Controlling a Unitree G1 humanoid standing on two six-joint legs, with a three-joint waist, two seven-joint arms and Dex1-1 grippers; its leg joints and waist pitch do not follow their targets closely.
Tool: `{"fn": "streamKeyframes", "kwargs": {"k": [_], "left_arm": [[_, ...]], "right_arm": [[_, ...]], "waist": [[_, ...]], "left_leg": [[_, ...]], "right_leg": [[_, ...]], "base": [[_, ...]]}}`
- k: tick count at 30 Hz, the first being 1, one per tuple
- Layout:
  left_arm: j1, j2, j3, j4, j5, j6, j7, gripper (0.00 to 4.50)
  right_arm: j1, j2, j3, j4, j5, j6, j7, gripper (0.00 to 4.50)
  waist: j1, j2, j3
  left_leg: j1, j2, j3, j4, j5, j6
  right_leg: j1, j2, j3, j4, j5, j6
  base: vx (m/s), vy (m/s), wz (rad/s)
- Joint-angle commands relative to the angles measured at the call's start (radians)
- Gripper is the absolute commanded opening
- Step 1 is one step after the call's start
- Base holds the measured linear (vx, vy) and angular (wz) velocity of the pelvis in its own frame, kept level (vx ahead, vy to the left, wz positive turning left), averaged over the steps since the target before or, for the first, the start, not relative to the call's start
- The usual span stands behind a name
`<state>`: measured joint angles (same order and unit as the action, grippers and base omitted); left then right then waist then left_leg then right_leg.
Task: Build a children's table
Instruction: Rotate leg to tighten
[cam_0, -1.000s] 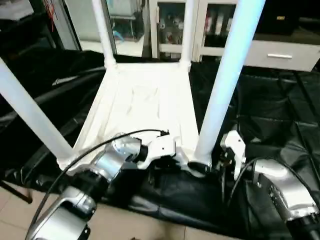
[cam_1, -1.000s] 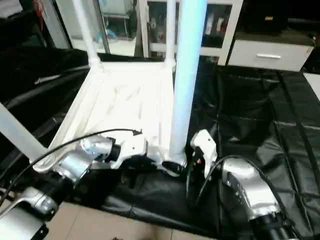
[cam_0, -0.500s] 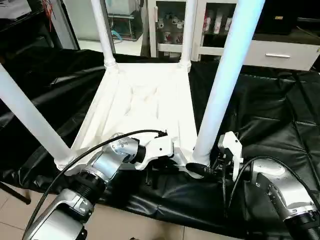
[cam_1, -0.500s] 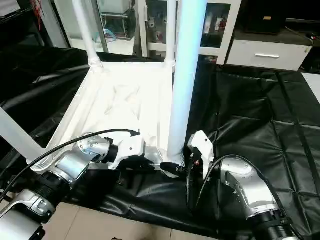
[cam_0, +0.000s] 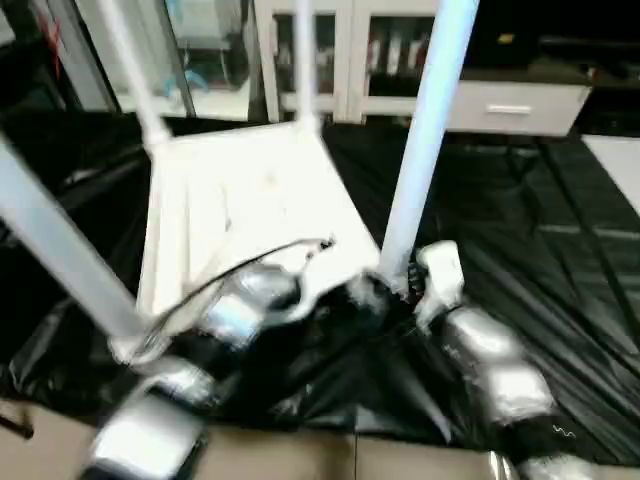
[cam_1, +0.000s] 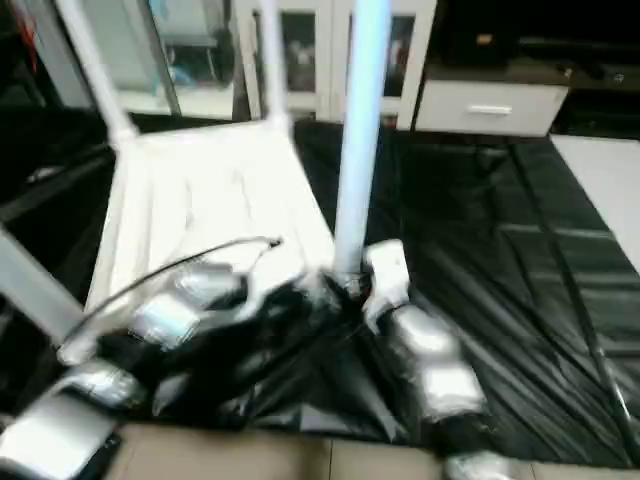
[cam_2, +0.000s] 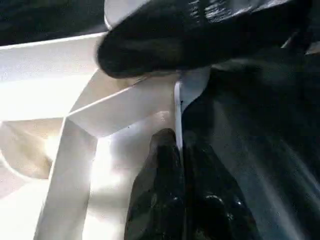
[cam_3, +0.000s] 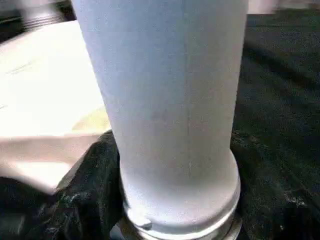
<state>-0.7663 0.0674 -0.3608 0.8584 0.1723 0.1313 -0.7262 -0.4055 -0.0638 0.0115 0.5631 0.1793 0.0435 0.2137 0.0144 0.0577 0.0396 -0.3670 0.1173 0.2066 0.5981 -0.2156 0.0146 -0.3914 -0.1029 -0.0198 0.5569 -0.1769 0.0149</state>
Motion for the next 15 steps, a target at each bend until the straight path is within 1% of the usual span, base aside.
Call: {"fn": "streamKeyframes", "kwargs": {"k": [1, 2, 3, 4, 5, 6, 7, 8, 9, 10, 11, 12, 13, 14, 15], "left_arm": [[0.009, -0.042, 0.025, 0.066, -0.019, -0.006, 0.088, 0.00], [0.000, -0.050, 0.028, 0.083, -0.015, -0.013, 0.101, 0.00], [-0.007, -0.055, 0.029, 0.097, -0.009, -0.019, 0.109, 0.00], [-0.011, -0.058, 0.029, 0.105, -0.004, -0.026, 0.109, 0.00], [-0.013, -0.059, 0.027, 0.112, 0.000, -0.035, 0.105, 0.00], [-0.013, -0.058, 0.026, 0.113, 0.002, -0.036, 0.103, 0.00], [-0.011, -0.053, 0.019, 0.118, 0.008, -0.049, 0.082, 0.00], [-0.011, -0.053, 0.019, 0.119, 0.008, -0.050, 0.080, 0.00], [-0.008, -0.048, 0.014, 0.120, 0.011, -0.058, 0.064, 0.00], [-0.011, -0.047, 0.011, 0.130, 0.012, -0.067, 0.058, 0.00], [-0.005, -0.038, 0.001, 0.128, 0.014, -0.073, 0.035, 0.00], [-0.001, -0.031, -0.007, 0.124, 0.016, -0.083, 0.016, 0.00], [0.006, -0.020, -0.019, 0.118, 0.018, -0.099, -0.018, 0.00], [0.017, -0.007, -0.030, 0.105, 0.018, -0.103, -0.056, 0.00], [0.033, 0.011, -0.043, 0.083, 0.010, -0.115, -0.127, 0.00]], "right_arm": [[-0.019, 0.038, -0.078, 0.101, 0.023, 0.012, -0.152, 2.73], [-0.034, 0.053, -0.078, 0.122, 0.016, -0.002, -0.171, 2.73], [-0.044, 0.062, -0.077, 0.136, 0.008, -0.014, -0.185, 2.73], [-0.052, 0.071, -0.066, 0.145, 0.004, -0.028, -0.168, 2.73], [-0.055, 0.079, -0.053, 0.143, 0.004, -0.052, -0.131, 2.73], [-0.054, 0.080, -0.051, 0.139, 0.004, -0.058, -0.122, 2.73], [-0.039, 0.083, -0.033, 0.105, 0.007, -0.098, -0.046, 2.73], [-0.038, 0.083, -0.031, 0.102, 0.006, -0.102, -0.039, 2.73], [-0.029, 0.076, -0.027, 0.083, 0.003, -0.109, -0.021, 3.07], [-0.021, 0.069, -0.029, 0.066, 0.012, -0.113, 0.002, 3.28], [-0.013, 0.052, -0.030, 0.047, 0.009, -0.120, 0.005, 3.42], [-0.008, 0.040, -0.032, 0.036, 0.011, -0.121, 0.016, 3.45], [-0.001, 0.019, -0.034, 0.016, 0.016, -0.122, 0.037, 3.52], [0.010, -0.007, -0.034, -0.011, 0.026, -0.110, 0.073, 3.64], [0.026, -0.056, -0.018, -0.050, 0.038, -0.090, 0.159, 3.84]], "waist": [[-0.006, -0.008, -0.034], [-0.011, -0.006, -0.035], [-0.011, -0.008, -0.036], [-0.012, -0.007, -0.037], [-0.012, -0.005, -0.035], [-0.012, -0.005, -0.035], [-0.009, -0.006, -0.036], [-0.008, -0.005, -0.037], [-0.006, -0.007, -0.040], [-0.005, -0.009, -0.040], [-0.001, -0.007, -0.042], [0.001, -0.007, -0.042], [0.003, -0.010, -0.044], [0.009, -0.010, -0.044], [0.016, -0.008, -0.045]], "left_leg": [[0.030, 0.093, -0.077, -0.112, -0.586, -0.081], [0.028, 0.093, -0.078, -0.115, -0.596, -0.076], [0.029, 0.094, -0.078, -0.116, -0.596, -0.073], [0.027, 0.095, -0.078, -0.116, -0.595, -0.070], [0.026, 0.095, -0.076, -0.118, -0.601, -0.061], [0.026, 0.095, -0.076, -0.118, -0.601, -0.061], [0.025, 0.098, -0.074, -0.119, -0.593, -0.053], [0.024, 0.098, -0.074, -0.119, -0.587, -0.050], [0.023, 0.099, -0.071, -0.119, -0.562, -0.044], [0.021, 0.100, -0.070, -0.120, -0.548, -0.040], [0.020, 0.102, -0.068, -0.120, -0.514, -0.033], [0.018, 0.104, -0.067, -0.121, -0.497, -0.026], [0.016, 0.104, -0.064, -0.119, -0.464, -0.012], [0.015, 0.105, -0.060, -0.116, -0.433, 0.006], [0.017, 0.105, -0.057, -0.114, -0.409, 0.019]], "right_leg": [[-0.006, -0.065, 0.018, -0.092, -0.568, -0.133], [-0.006, -0.062, 0.015, -0.091, -0.567, -0.126], [-0.005, -0.061, 0.014, -0.093, -0.558, -0.123], [-0.005, -0.062, 0.015, -0.091, -0.546, -0.125], [-0.006, -0.061, 0.015, -0.092, -0.530, -0.129], [-0.006, -0.061, 0.015, -0.092, -0.530, -0.129], [-0.005, -0.063, 0.018, -0.091, -0.506, -0.136], [-0.004, -0.063, 0.019, -0.090, -0.494, -0.140], [-0.001, -0.063, 0.020, -0.087, -0.456, -0.152], [0.001, -0.062, 0.021, -0.085, -0.434, -0.158], [0.005, -0.064, 0.024, -0.081, -0.380, -0.174], [0.007, -0.064, 0.024, -0.078, -0.352, -0.182], [0.011, -0.064, 0.025, -0.074, -0.307, -0.200], [0.015, -0.068, 0.027, -0.074, -0.291, -0.209], [0.016, -0.070, 0.028, -0.074, -0.294, -0.215]], "base": [[-0.051, 0.003, -0.02], [0.000, 0.000, 0.00], [0.000, 0.000, 0.00], [0.000, 0.000, 0.00], [0.000, 0.000, 0.00], [0.000, 0.000, 0.00], [0.000, 0.000, 0.00], [0.000, 0.000, 0.00], [0.000, 0.000, 0.00], [0.000, 0.000, 0.00], [0.000, 0.000, 0.00], [0.000, 0.000, 0.00], [0.000, 0.000, 0.00], [0.000, 0.000, 0.00], [0.000, 0.000, 0.00]]}}
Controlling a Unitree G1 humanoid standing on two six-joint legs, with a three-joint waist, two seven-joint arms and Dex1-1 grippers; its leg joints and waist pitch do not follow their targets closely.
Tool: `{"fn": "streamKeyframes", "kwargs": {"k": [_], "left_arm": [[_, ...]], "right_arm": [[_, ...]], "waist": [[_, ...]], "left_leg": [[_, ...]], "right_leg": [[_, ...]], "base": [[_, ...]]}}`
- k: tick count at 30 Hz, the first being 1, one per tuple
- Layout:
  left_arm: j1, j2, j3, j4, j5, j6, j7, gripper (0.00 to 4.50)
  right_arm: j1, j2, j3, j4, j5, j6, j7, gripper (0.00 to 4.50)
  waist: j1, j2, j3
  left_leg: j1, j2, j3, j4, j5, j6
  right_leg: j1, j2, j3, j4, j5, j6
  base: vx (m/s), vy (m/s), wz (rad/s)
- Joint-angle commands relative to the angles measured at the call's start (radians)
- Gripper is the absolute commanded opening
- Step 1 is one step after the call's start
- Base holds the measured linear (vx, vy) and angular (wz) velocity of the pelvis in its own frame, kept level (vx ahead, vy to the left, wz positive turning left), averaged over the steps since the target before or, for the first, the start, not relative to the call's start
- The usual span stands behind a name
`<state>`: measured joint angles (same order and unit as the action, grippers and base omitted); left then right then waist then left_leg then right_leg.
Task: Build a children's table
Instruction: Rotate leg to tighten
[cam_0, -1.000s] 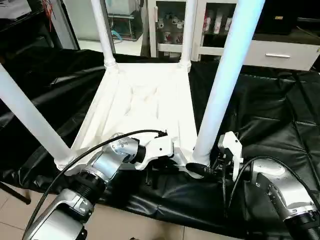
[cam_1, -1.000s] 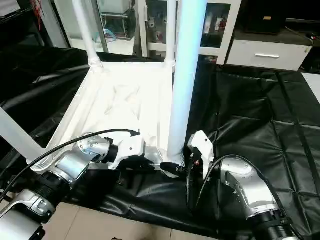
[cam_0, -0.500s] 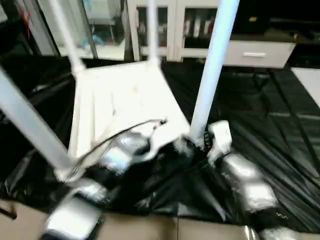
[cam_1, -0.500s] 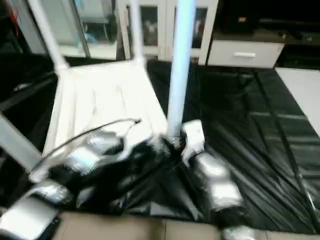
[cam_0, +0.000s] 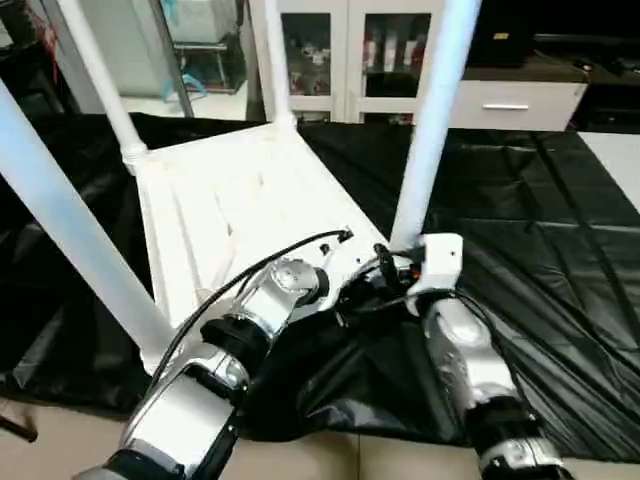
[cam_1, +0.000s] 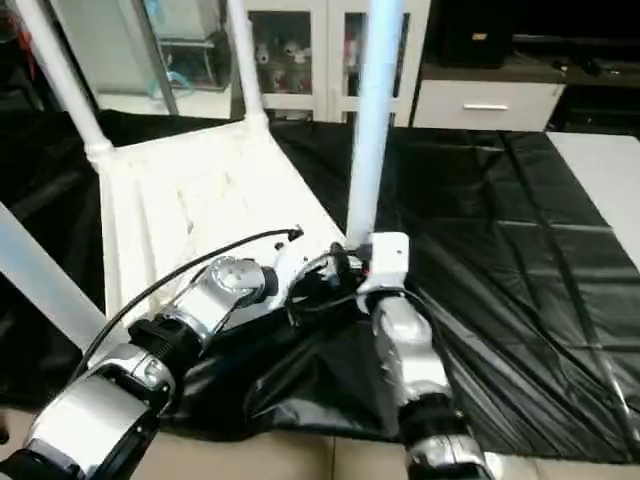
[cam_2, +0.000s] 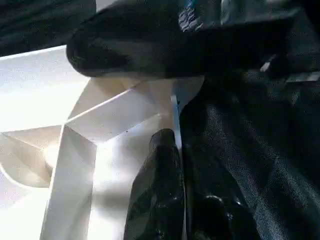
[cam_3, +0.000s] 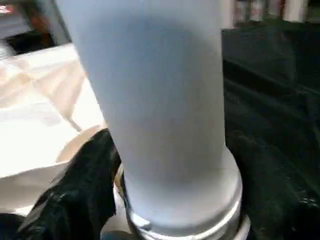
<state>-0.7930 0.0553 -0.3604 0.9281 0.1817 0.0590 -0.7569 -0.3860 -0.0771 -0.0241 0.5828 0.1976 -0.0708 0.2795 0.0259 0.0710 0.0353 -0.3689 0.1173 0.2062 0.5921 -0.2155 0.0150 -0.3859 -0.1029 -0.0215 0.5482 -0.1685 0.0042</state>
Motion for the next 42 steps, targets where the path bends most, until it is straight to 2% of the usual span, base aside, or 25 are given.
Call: {"fn": "streamKeyframes", "kwargs": {"k": [1, 2, 3, 5, 7, 8, 9, 11, 12, 16, 22, 23, 25, 29, 34, 36, 37, 39, 40, 41, 42], "left_arm": [[0.070, 0.032, -0.051, -0.002, -0.004, -0.051, -0.134, 0.00], [0.070, 0.032, -0.051, -0.002, -0.004, -0.051, -0.134, 0.00], [0.074, 0.036, -0.054, -0.007, -0.006, -0.058, -0.157, 0.00], [0.104, 0.063, -0.072, -0.061, -0.028, -0.063, -0.274, 0.00], [0.133, 0.101, -0.099, -0.119, -0.038, -0.081, -0.369, 0.00], [0.133, 0.101, -0.099, -0.119, -0.038, -0.081, -0.369, 0.00], [0.149, 0.132, -0.112, -0.160, -0.040, -0.072, -0.419, 0.00], [0.153, 0.140, -0.113, -0.171, -0.041, -0.068, -0.430, 0.00], [0.156, 0.149, -0.113, -0.184, -0.041, -0.055, -0.444, 0.00], [0.166, 0.186, -0.112, -0.232, -0.042, -0.035, -0.489, 0.00], [0.161, 0.192, -0.102, -0.238, -0.046, -0.020, -0.481, 0.00], [0.163, 0.194, -0.102, -0.244, -0.046, -0.016, -0.483, 0.00], [0.167, 0.196, -0.101, -0.253, -0.046, -0.009, -0.487, 0.00], [0.175, 0.203, -0.101, -0.271, -0.049, 0.003, -0.494, 0.00], [0.179, 0.208, -0.105, -0.278, -0.052, 0.014, -0.500, 0.00], [0.178, 0.206, -0.103, -0.272, -0.049, 0.025, -0.485, 0.00], [0.172, 0.194, -0.099, -0.253, -0.039, 0.027, -0.447, 0.00], [0.158, 0.169, -0.091, -0.220, -0.022, 0.034, -0.377, 0.00], [0.152, 0.160, -0.090, -0.208, -0.016, 0.038, -0.354, 0.00], [0.133, 0.134, -0.084, -0.176, 0.004, 0.044, -0.276, 0.00], [0.114, 0.107, -0.070, -0.149, 0.005, 0.059, -0.218, 0.00]], "right_arm": [[0.016, -0.067, 0.030, -0.090, 0.021, 0.035, 0.136, 3.89], [0.016, -0.067, 0.030, -0.090, 0.021, 0.035, 0.136, 3.96], [0.019, -0.081, 0.036, -0.097, 0.020, 0.038, 0.164, 3.96], [0.049, -0.138, 0.048, -0.157, 0.046, 0.076, 0.279, 3.96], [0.095, -0.225, 0.088, -0.231, 0.062, 0.114, 0.431, 3.96], [0.095, -0.225, 0.088, -0.231, 0.062, 0.114, 0.431, 3.96], [0.136, -0.299, 0.125, -0.289, 0.078, 0.153, 0.544, 3.96], [0.147, -0.319, 0.133, -0.305, 0.086, 0.170, 0.573, 3.96], [0.158, -0.336, 0.138, -0.321, 0.097, 0.193, 0.601, 3.96], [0.174, -0.354, 0.161, -0.327, 0.083, 0.220, 0.642, 3.96], [0.155, -0.336, 0.165, -0.299, 0.073, 0.222, 0.617, 3.96], [0.154, -0.338, 0.166, -0.302, 0.075, 0.228, 0.622, 3.80], [0.152, -0.339, 0.162, -0.307, 0.083, 0.240, 0.631, 3.80], [0.146, -0.337, 0.151, -0.309, 0.089, 0.250, 0.636, 3.42], [0.152, -0.336, 0.153, -0.310, 0.084, 0.257, 0.644, 3.02], [0.145, -0.313, 0.147, -0.264, 0.043, 0.234, 0.562, 2.97], [0.127, -0.277, 0.126, -0.211, 0.007, 0.210, 0.446, 2.86], [0.100, -0.218, 0.086, -0.138, -0.026, 0.180, 0.274, 2.83], [0.092, -0.196, 0.068, -0.117, -0.027, 0.173, 0.221, 2.83], [0.076, -0.134, 0.018, -0.080, -0.003, 0.168, 0.112, 2.80], [0.061, -0.097, -0.003, -0.050, 0.000, 0.166, 0.032, 2.76]], "waist": [[0.009, -0.022, -0.041], [0.015, -0.025, -0.041], [0.022, -0.021, -0.043], [0.031, -0.023, -0.043], [0.043, -0.024, -0.045], [0.052, -0.020, -0.048], [0.060, -0.020, -0.050], [0.077, -0.016, -0.052], [0.076, -0.017, -0.051], [0.080, -0.020, -0.050], [0.069, -0.020, -0.045], [0.066, -0.021, -0.045], [0.063, -0.021, -0.046], [0.063, -0.022, -0.048], [0.063, -0.022, -0.048], [0.061, -0.023, -0.047], [0.060, -0.024, -0.048], [0.045, -0.023, -0.041], [0.032, -0.025, -0.038], [0.022, -0.024, -0.035], [0.014, -0.021, -0.034]], "left_leg": [[0.020, 0.106, -0.056, -0.107, -0.399, 0.026], [0.017, 0.107, -0.056, -0.106, -0.382, 0.036], [0.020, 0.109, -0.051, -0.103, -0.343, 0.050], [0.017, 0.111, -0.051, -0.100, -0.315, 0.068], [0.016, 0.116, -0.051, -0.098, -0.270, 0.084], [0.017, 0.118, -0.049, -0.094, -0.231, 0.099], [0.015, 0.118, -0.047, -0.091, -0.202, 0.108], [0.022, 0.124, -0.042, -0.084, -0.168, 0.124], [0.015, 0.124, -0.042, -0.084, -0.159, 0.128], [0.014, 0.124, -0.044, -0.088, -0.188, 0.100], [0.016, 0.121, -0.047, -0.097, -0.245, 0.042], [0.015, 0.121, -0.048, -0.098, -0.251, 0.036], [0.016, 0.121, -0.048, -0.098, -0.248, 0.036], [0.014, 0.120, -0.046, -0.092, -0.202, 0.059], [0.015, 0.121, -0.046, -0.091, -0.197, 0.062], [0.014, 0.119, -0.046, -0.091, -0.196, 0.059], [0.015, 0.119, -0.045, -0.091, -0.201, 0.055], [0.010, 0.114, -0.048, -0.099, -0.258, 0.017], [0.014, 0.112, -0.053, -0.104, -0.330, -0.019], [0.015, 0.111, -0.060, -0.108, -0.392, -0.043], [0.021, 0.111, -0.062, -0.110, -0.444, -0.069]], "right_leg": [[0.012, -0.070, 0.029, -0.065, -0.305, -0.206], [0.016, -0.071, 0.029, -0.064, -0.301, -0.206], [0.011, -0.071, 0.032, -0.063, -0.282, -0.214], [0.017, -0.073, 0.035, -0.058, -0.270, -0.221], [0.021, -0.071, 0.033, -0.049, -0.221, -0.231], [0.022, -0.069, 0.031, -0.040, -0.158, -0.245], [0.024, -0.067, 0.027, -0.033, -0.117, -0.259], [0.022, -0.067, 0.024, -0.023, -0.055, -0.273], [0.026, -0.069, 0.022, -0.021, -0.046, -0.277], [0.027, -0.075, 0.018, -0.026, -0.124, -0.275], [0.024, -0.072, 0.018, -0.034, -0.190, -0.260], [0.027, -0.074, 0.018, -0.033, -0.188, -0.260], [0.027, -0.073, 0.018, -0.032, -0.177, -0.262], [0.029, -0.073, 0.017, -0.026, -0.114, -0.277], [0.030, -0.073, 0.017, -0.025, -0.118, -0.281], [0.029, -0.073, 0.017, -0.026, -0.120, -0.280], [0.028, -0.074, 0.017, -0.026, -0.126, -0.280], [0.023, -0.076, 0.018, -0.037, -0.208, -0.269], [0.021, -0.077, 0.018, -0.046, -0.303, -0.248], [0.021, -0.076, 0.016, -0.051, -0.389, -0.219], [0.010, -0.075, 0.017, -0.058, -0.443, -0.198]], "base": [[0.000, 0.000, 0.00], [0.000, 0.000, 0.00], [0.000, 0.000, 0.00], [0.000, 0.000, 0.00], [0.026, -0.012, 0.02], [0.053, -0.016, 0.02], [0.053, -0.016, 0.02], [0.000, 0.000, 0.00], [0.000, 0.000, 0.00], [0.000, 0.000, 0.00], [0.000, 0.000, 0.00], [0.000, 0.000, 0.00], [0.000, 0.000, 0.00], [0.000, 0.000, 0.00], [0.000, 0.000, 0.00], [0.000, 0.000, 0.00], [0.000, 0.000, 0.00], [0.000, 0.000, 0.00], [0.000, 0.000, 0.00], [-0.054, -0.001, -0.05], [-0.054, -0.001, -0.05]]}}
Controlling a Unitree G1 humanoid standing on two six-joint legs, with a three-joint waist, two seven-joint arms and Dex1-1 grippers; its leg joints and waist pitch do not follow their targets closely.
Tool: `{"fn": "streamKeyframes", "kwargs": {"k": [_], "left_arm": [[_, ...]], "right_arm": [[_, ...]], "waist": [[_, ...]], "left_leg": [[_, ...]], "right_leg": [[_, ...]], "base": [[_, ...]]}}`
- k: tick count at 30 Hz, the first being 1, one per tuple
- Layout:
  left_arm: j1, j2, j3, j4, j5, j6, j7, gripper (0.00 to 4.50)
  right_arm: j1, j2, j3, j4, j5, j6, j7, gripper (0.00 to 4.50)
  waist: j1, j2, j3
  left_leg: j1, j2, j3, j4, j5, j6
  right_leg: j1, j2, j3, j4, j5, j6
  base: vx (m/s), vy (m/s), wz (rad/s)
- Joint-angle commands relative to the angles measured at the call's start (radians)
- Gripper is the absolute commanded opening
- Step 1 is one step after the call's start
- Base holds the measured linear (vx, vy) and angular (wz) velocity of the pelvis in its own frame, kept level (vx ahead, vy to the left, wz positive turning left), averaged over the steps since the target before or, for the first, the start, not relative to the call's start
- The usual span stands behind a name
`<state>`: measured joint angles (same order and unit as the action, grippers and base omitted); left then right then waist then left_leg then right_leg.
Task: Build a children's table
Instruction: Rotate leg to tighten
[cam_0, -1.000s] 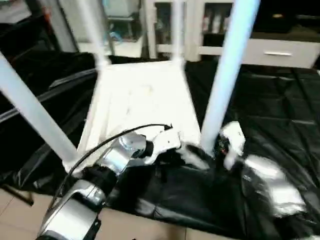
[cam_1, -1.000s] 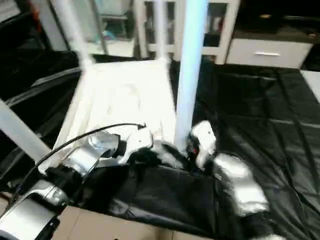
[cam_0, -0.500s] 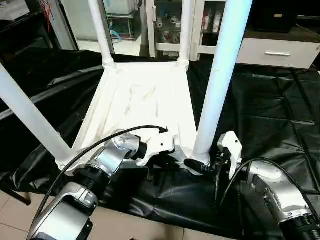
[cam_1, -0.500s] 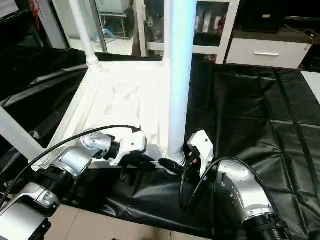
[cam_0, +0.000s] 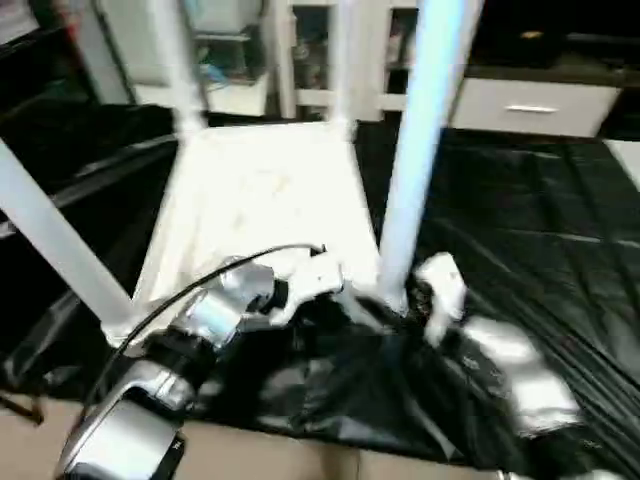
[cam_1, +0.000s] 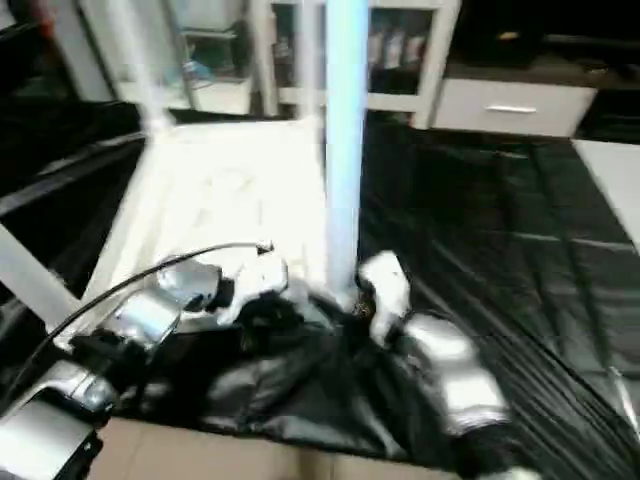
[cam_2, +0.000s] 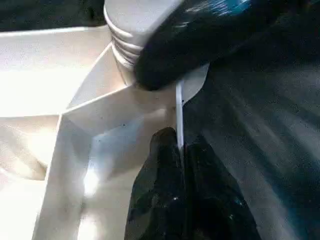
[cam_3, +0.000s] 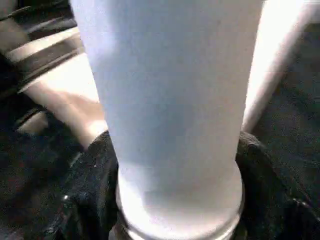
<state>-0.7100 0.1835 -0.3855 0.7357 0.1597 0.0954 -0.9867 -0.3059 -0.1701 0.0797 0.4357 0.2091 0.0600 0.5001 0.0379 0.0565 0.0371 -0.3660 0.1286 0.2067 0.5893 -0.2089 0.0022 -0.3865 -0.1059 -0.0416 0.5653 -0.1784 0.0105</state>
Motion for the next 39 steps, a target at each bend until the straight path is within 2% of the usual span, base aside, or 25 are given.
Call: {"fn": "streamKeyframes", "kwargs": {"k": [1, 3, 5, 6, 8, 9, 12, 13, 15, 16, 17, 18, 19, 21, 23, 24, 25, 26, 27, 28, 29, 32, 34, 36, 39], "left_arm": [[0.018, -0.040, -0.035, 0.061, 0.027, 0.033, 0.050, 0.00], [-0.007, -0.074, -0.019, 0.098, 0.030, 0.048, 0.127, 0.00], [-0.024, -0.095, -0.011, 0.125, 0.033, 0.052, 0.166, 0.00], [-0.046, -0.128, 0.010, 0.165, 0.029, 0.057, 0.242, 0.00], [-0.083, -0.182, 0.039, 0.241, 0.033, 0.054, 0.365, 0.00], [-0.086, -0.185, 0.039, 0.250, 0.037, 0.049, 0.373, 0.00], [-0.095, -0.192, 0.038, 0.280, 0.047, 0.032, 0.389, 0.00], [-0.087, -0.180, 0.030, 0.272, 0.052, 0.023, 0.365, 0.00], [-0.083, -0.174, 0.025, 0.267, 0.052, 0.013, 0.350, 0.00], [-0.079, -0.167, 0.021, 0.262, 0.052, 0.010, 0.331, 0.00], [-0.079, -0.167, 0.021, 0.262, 0.052, 0.010, 0.331, 0.00], [-0.069, -0.143, 0.005, 0.255, 0.059, -0.020, 0.274, 0.00], [-0.067, -0.139, 0.002, 0.254, 0.060, -0.027, 0.264, 0.00], [-0.056, -0.116, -0.019, 0.244, 0.066, -0.071, 0.208, 0.00], [-0.022, -0.065, -0.057, 0.189, 0.069, -0.096, 0.080, 0.00], [-0.011, -0.048, -0.069, 0.169, 0.067, -0.115, 0.039, 0.00], [0.006, -0.027, -0.078, 0.131, 0.053, -0.131, -0.018, 0.00], [0.024, -0.009, -0.085, 0.093, 0.034, -0.140, -0.077, 0.00], [0.036, 0.004, -0.088, 0.066, 0.020, -0.140, -0.118, 0.00], [0.045, 0.016, -0.092, 0.043, 0.010, -0.131, -0.154, 0.00], [0.049, 0.025, -0.095, 0.029, 0.005, -0.123, -0.178, 0.00], [0.054, 0.052, -0.103, 0.001, -0.003, -0.120, -0.231, 0.00], [0.054, 0.052, -0.103, 0.001, -0.003, -0.120, -0.231, 0.00], [0.047, 0.056, -0.094, 0.002, -0.005, -0.119, -0.232, 0.00], [0.049, 0.061, -0.087, -0.014, -0.005, -0.113, -0.239, 0.00]], "right_arm": [[-0.029, 0.019, -0.119, 0.117, -0.012, 0.034, -0.240, 2.76], [-0.050, 0.055, -0.132, 0.158, -0.021, 0.030, -0.326, 2.76], [-0.069, 0.077, -0.136, 0.195, -0.035, 0.022, -0.388, 2.75], [-0.096, 0.107, -0.145, 0.241, -0.048, 0.002, -0.474, 2.75], [-0.150, 0.159, -0.140, 0.324, -0.066, -0.045, -0.579, 2.75], [-0.156, 0.167, -0.139, 0.334, -0.065, -0.055, -0.574, 2.75], [-0.174, 0.199, -0.138, 0.354, -0.049, -0.096, -0.512, 2.75], [-0.150, 0.202, -0.109, 0.297, -0.035, -0.137, -0.384, 2.75], [-0.139, 0.194, -0.098, 0.275, -0.039, -0.149, -0.358, 2.75], [-0.130, 0.178, -0.083, 0.257, -0.051, -0.154, -0.341, 3.10], [-0.130, 0.178, -0.083, 0.257, -0.051, -0.154, -0.341, 3.10], [-0.113, 0.129, -0.060, 0.218, -0.070, -0.157, -0.299, 3.31], [-0.111, 0.122, -0.058, 0.211, -0.069, -0.155, -0.289, 3.47], [-0.099, 0.082, -0.049, 0.173, -0.061, -0.144, -0.231, 3.50], [-0.045, -0.010, -0.001, 0.031, -0.038, -0.062, -0.046, 3.84], [-0.025, -0.040, 0.015, -0.013, -0.038, -0.040, 0.006, 3.84], [0.005, -0.092, 0.038, -0.072, -0.030, -0.014, 0.082, 3.84], [0.032, -0.137, 0.056, -0.121, -0.023, 0.007, 0.147, 3.84], [0.050, -0.168, 0.066, -0.151, -0.016, 0.020, 0.192, 3.84], [0.066, -0.197, 0.075, -0.176, -0.002, 0.037, 0.233, 3.84], [0.076, -0.215, 0.080, -0.191, 0.010, 0.049, 0.259, 3.84], [0.105, -0.268, 0.088, -0.224, 0.038, 0.080, 0.333, 3.84], [0.105, -0.268, 0.088, -0.224, 0.038, 0.080, 0.333, 3.84], [0.111, -0.268, 0.078, -0.239, 0.063, 0.109, 0.345, 3.84], [0.112, -0.264, 0.071, -0.255, 0.063, 0.132, 0.340, 3.84]], "waist": [[-0.003, -0.005, -0.036], [-0.010, -0.005, -0.035], [-0.013, -0.004, -0.034], [-0.013, -0.001, -0.034], [-0.016, -0.005, -0.035], [-0.017, -0.002, -0.034], [-0.016, -0.004, -0.034], [-0.010, -0.006, -0.036], [-0.005, -0.006, -0.038], [-0.004, -0.007, -0.039], [-0.003, -0.008, -0.040], [0.001, -0.009, -0.041], [0.002, -0.010, -0.042], [0.007, -0.013, -0.041], [0.017, -0.012, -0.044], [0.023, -0.010, -0.048], [0.024, -0.002, -0.050], [0.030, -0.006, -0.052], [0.036, -0.005, -0.053], [0.036, -0.005, -0.053], [0.046, 0.002, -0.056], [0.061, 0.000, -0.059], [0.065, 0.001, -0.054], [0.065, 0.001, -0.051], [0.063, 0.000, -0.050]], "left_leg": [[0.022, 0.099, -0.066, -0.108, -0.475, -0.068], [0.019, 0.098, -0.070, -0.113, -0.509, -0.072], [0.025, 0.095, -0.068, -0.112, -0.541, -0.073], [0.024, 0.094, -0.068, -0.112, -0.543, -0.074], [0.029, 0.090, -0.068, -0.110, -0.558, -0.076], [0.028, 0.090, -0.069, -0.110, -0.559, -0.072], [0.026, 0.091, -0.069, -0.112, -0.574, -0.057], [0.022, 0.094, -0.068, -0.113, -0.555, -0.045], [0.021, 0.097, -0.064, -0.114, -0.516, -0.040], [0.021, 0.098, -0.063, -0.114, -0.502, -0.038], [0.016, 0.097, -0.061, -0.113, -0.472, -0.028], [0.014, 0.096, -0.058, -0.111, -0.442, -0.012], [0.013, 0.097, -0.056, -0.109, -0.429, -0.003], [0.010, 0.097, -0.053, -0.105, -0.398, 0.028], [0.007, 0.100, -0.053, -0.100, -0.335, 0.064], [0.005, 0.103, -0.051, -0.097, -0.287, 0.086], [0.005, 0.104, -0.051, -0.096, -0.265, 0.091], [0.005, 0.108, -0.051, -0.091, -0.222, 0.110], [0.005, 0.110, -0.048, -0.087, -0.188, 0.127], [0.005, 0.110, -0.048, -0.087, -0.188, 0.127], [0.007, 0.112, -0.042, -0.080, -0.151, 0.144], [0.009, 0.113, -0.040, -0.075, -0.133, 0.146], [0.009, 0.114, -0.041, -0.081, -0.168, 0.128], [0.010, 0.114, -0.044, -0.088, -0.215, 0.094], [0.013, 0.113, -0.045, -0.092, -0.246, 0.064]], "right_leg": [[0.007, -0.069, 0.035, -0.075, -0.448, -0.197], [0.011, -0.066, 0.034, -0.080, -0.454, -0.175], [0.002, -0.065, 0.033, -0.088, -0.463, -0.164], [0.001, -0.066, 0.034, -0.088, -0.463, -0.163], [-0.003, -0.066, 0.031, -0.094, -0.495, -0.155], [-0.005, -0.066, 0.030, -0.096, -0.497, -0.148], [-0.003, -0.066, 0.029, -0.100, -0.498, -0.139], [0.001, -0.066, 0.030, -0.096, -0.455, -0.145], [0.004, -0.064, 0.033, -0.090, -0.380, -0.164], [0.005, -0.064, 0.034, -0.087, -0.353, -0.174], [0.011, -0.065, 0.034, -0.081, -0.310, -0.191], [0.016, -0.067, 0.034, -0.080, -0.290, -0.199], [0.017, -0.069, 0.035, -0.080, -0.281, -0.204], [0.020, -0.071, 0.037, -0.081, -0.287, -0.209], [0.028, -0.071, 0.037, -0.077, -0.264, -0.211], [0.030, -0.072, 0.037, -0.068, -0.214, -0.220], [0.030, -0.071, 0.037, -0.063, -0.183, -0.230], [0.035, -0.069, 0.033, -0.055, -0.107, -0.248], [0.036, -0.069, 0.032, -0.045, -0.048, -0.266], [0.036, -0.069, 0.032, -0.045, -0.048, -0.266], [0.034, -0.067, 0.029, -0.036, 0.013, -0.293], [0.033, -0.070, 0.027, -0.031, 0.028, -0.311], [0.032, -0.070, 0.027, -0.037, -0.032, -0.303], [0.033, -0.070, 0.028, -0.044, -0.109, -0.289], [0.031, -0.070, 0.030, -0.049, -0.150, -0.278]], "base": [[-0.056, 0.005, -0.04], [0.000, 0.000, 0.00], [0.000, 0.000, 0.00], [0.000, 0.000, 0.00], [0.000, 0.000, 0.00], [0.000, 0.000, 0.00], [0.000, 0.000, 0.00], [0.000, 0.000, 0.00], [0.000, 0.000, 0.00], [0.000, 0.000, 0.00], [0.000, 0.000, 0.00], [0.000, 0.000, 0.00], [0.000, 0.000, 0.00], [0.000, 0.000, 0.00], [0.000, 0.000, 0.00], [0.000, 0.000, 0.00], [0.000, 0.000, 0.00], [0.056, -0.017, 0.00], [0.056, -0.017, 0.00], [0.061, -0.010, 0.01], [0.051, -0.007, 0.01], [0.017, -0.002, 0.00], [0.000, 0.000, 0.00], [0.000, 0.000, 0.00], [0.000, 0.000, 0.00]]}}
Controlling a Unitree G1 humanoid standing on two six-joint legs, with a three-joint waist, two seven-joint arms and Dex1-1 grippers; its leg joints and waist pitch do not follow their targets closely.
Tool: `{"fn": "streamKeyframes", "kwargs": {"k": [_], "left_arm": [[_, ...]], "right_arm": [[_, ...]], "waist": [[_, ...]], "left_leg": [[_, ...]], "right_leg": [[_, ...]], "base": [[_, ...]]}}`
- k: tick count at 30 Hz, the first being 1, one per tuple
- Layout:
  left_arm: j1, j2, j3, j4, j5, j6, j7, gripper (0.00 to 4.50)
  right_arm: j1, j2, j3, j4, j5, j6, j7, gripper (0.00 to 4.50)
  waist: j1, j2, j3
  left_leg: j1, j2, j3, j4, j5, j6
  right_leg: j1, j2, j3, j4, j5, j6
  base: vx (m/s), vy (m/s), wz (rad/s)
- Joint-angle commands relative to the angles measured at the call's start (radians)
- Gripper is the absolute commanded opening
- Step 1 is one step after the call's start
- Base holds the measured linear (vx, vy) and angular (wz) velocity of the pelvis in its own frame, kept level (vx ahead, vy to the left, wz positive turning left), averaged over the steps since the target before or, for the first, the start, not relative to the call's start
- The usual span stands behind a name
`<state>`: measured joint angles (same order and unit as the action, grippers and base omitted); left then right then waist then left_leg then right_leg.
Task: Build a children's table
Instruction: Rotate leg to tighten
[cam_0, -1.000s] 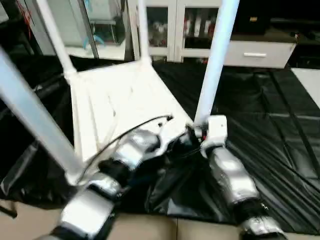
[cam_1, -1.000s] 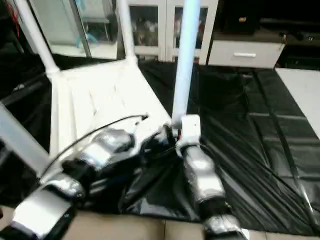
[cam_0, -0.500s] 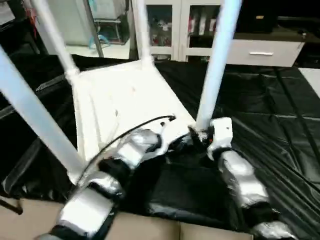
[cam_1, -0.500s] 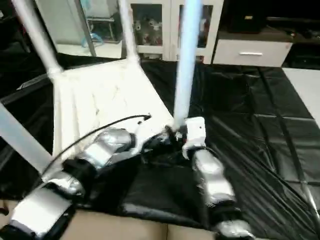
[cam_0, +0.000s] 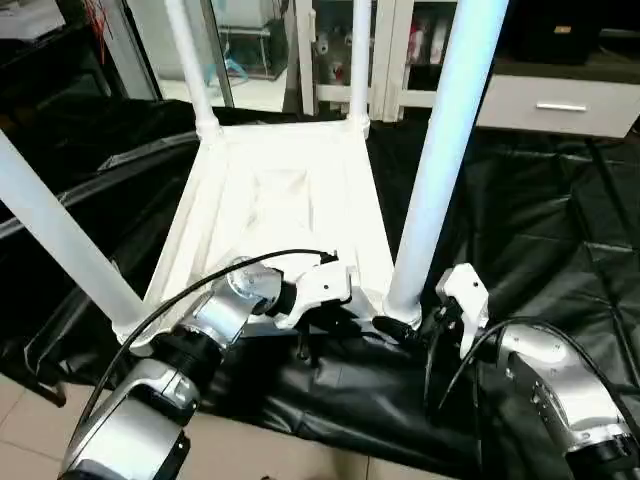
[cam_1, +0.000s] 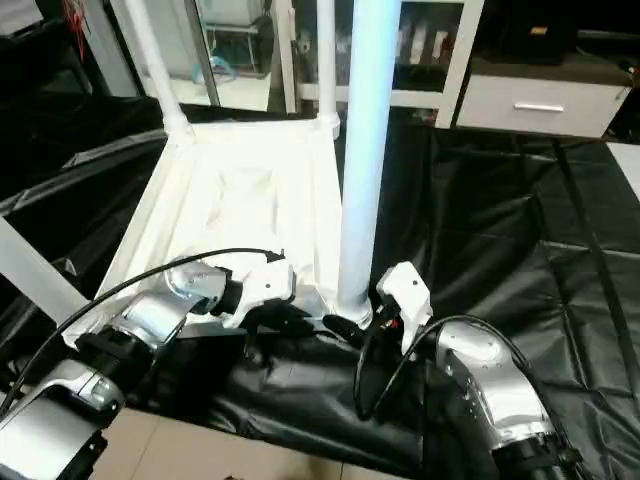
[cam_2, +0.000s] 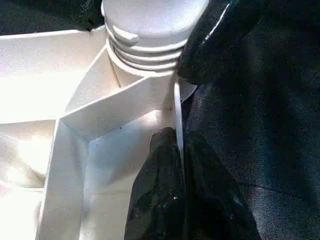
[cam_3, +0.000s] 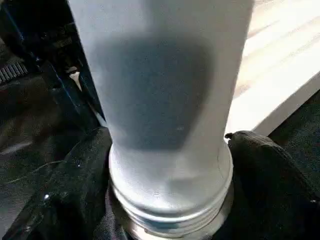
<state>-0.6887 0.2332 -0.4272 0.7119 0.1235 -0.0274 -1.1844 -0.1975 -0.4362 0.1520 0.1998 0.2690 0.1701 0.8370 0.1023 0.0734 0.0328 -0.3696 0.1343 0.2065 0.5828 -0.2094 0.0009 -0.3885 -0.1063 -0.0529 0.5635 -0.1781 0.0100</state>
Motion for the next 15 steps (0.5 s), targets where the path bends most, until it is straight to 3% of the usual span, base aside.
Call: {"fn": "streamKeyframes", "kwargs": {"k": [1, 6, 7, 15], "left_arm": [[0.030, 0.014, -0.044, 0.002, 0.030, 0.016, -0.046, 0.00], [0.033, 0.018, -0.042, -0.016, 0.025, 0.032, -0.055, 0.00], [0.034, 0.019, -0.043, -0.018, 0.024, 0.037, -0.057, 0.00], [0.047, 0.034, -0.050, -0.031, 0.020, 0.053, -0.081, 0.00]], "right_arm": [[0.000, 0.010, -0.004, -0.012, -0.002, 0.024, -0.007, 3.84], [-0.011, 0.026, -0.016, 0.008, 0.007, 0.029, -0.019, 3.69], [-0.012, 0.025, -0.017, 0.008, 0.016, 0.038, -0.011, 3.46], [-0.005, 0.019, -0.027, -0.001, 0.027, 0.065, -0.004, 3.02]], "waist": [[-0.002, -0.014, -0.046], [-0.007, -0.014, -0.050], [-0.007, -0.014, -0.050], [-0.011, -0.015, -0.049]], "left_leg": [[0.017, 0.106, -0.046, -0.086, -0.246, 0.052], [0.013, 0.104, -0.045, -0.080, -0.191, 0.067], [0.013, 0.104, -0.045, -0.079, -0.189, 0.070], [0.013, 0.104, -0.045, -0.079, -0.199, 0.069]], "right_leg": [[0.033, -0.070, 0.042, -0.046, -0.147, -0.274], [0.037, -0.069, 0.039, -0.036, -0.051, -0.287], [0.037, -0.069, 0.038, -0.036, -0.047, -0.289], [0.038, -0.069, 0.038, -0.037, -0.070, -0.292]], "base": [[0.000, 0.000, 0.00], [0.000, 0.000, 0.00], [0.000, 0.000, 0.00], [0.000, 0.000, 0.00]]}}
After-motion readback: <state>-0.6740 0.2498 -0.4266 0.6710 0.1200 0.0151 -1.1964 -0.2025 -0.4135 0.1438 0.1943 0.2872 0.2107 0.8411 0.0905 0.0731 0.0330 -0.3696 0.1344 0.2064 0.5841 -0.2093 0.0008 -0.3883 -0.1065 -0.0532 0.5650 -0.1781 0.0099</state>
